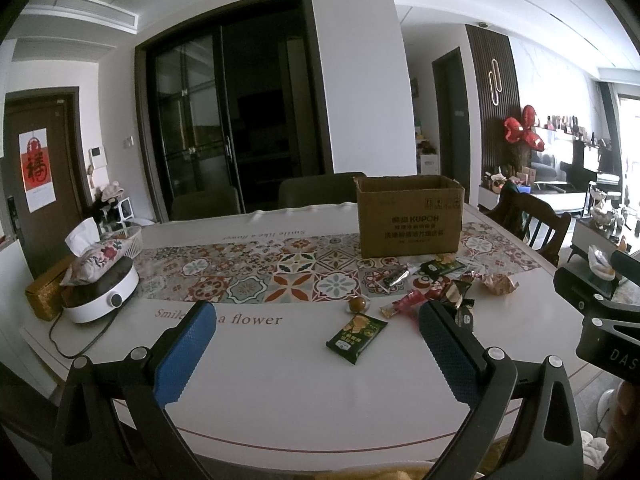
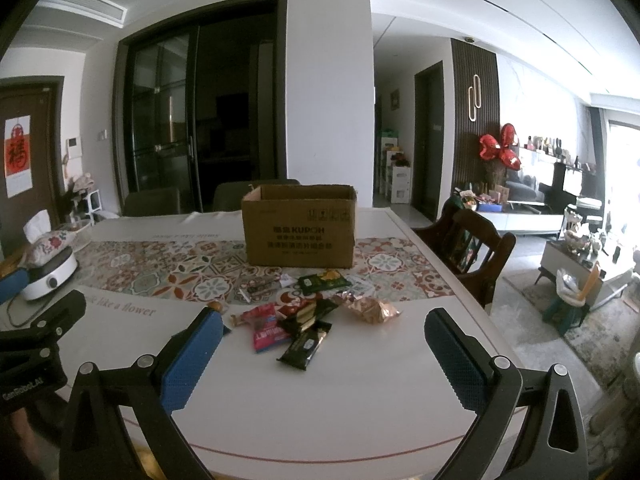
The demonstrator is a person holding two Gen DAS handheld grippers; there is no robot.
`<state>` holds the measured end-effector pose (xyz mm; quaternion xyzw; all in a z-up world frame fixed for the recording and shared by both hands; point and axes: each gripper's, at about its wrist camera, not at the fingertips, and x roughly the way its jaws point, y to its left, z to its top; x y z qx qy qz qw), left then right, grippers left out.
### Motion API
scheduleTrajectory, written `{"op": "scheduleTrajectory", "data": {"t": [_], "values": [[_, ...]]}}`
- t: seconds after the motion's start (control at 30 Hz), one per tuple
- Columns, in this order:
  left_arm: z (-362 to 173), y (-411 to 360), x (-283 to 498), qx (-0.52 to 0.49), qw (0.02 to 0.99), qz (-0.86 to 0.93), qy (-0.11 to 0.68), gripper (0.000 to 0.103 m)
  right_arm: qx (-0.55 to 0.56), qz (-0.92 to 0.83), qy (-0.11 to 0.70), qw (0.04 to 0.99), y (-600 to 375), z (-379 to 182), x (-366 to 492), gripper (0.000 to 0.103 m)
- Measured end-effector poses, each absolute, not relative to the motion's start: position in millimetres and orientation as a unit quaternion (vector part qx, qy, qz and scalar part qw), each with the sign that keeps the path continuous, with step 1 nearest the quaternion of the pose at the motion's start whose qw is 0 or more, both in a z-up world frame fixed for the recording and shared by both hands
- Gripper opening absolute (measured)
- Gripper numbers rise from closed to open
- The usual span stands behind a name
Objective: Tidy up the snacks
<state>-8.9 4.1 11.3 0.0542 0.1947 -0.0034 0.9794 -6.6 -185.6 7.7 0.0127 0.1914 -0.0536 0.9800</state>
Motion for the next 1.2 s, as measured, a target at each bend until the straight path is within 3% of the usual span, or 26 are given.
{"op": "scheduleTrajectory", "data": {"t": [1.2], "values": [[14.7,3.3,-12.7,0.057,0.98,0.0,0.188,0.103,0.014,-0.055,0.186,0.981,-188.3,9.5,-10.7,0.102]]}}
